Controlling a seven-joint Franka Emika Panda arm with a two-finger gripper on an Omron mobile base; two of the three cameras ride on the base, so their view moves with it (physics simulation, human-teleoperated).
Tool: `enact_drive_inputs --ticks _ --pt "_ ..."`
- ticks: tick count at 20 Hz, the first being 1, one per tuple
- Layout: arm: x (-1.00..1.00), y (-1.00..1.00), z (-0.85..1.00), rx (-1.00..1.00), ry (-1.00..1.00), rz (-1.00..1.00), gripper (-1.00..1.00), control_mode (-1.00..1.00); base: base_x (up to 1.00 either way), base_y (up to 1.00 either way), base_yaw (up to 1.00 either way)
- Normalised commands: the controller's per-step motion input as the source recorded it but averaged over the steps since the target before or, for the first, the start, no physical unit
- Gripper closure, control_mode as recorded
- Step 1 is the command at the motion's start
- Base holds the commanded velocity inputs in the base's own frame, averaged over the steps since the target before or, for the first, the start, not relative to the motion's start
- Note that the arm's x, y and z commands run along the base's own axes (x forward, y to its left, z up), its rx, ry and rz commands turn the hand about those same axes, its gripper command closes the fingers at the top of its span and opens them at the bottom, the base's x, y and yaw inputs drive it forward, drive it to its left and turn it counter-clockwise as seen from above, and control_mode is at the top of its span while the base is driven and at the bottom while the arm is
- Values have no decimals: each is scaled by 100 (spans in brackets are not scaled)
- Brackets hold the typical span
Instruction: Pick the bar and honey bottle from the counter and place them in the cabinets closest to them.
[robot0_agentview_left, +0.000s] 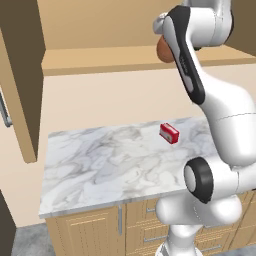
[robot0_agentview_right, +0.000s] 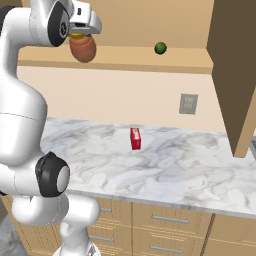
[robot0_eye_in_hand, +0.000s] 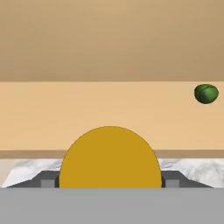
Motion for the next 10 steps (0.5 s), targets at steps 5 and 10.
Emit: enact_drive_inputs --ticks 5,10 --pt "7 0 2 0 6 0 100 -100 0 0 0" --pt "1 0 0 0 1 0 100 -100 0 0 0"
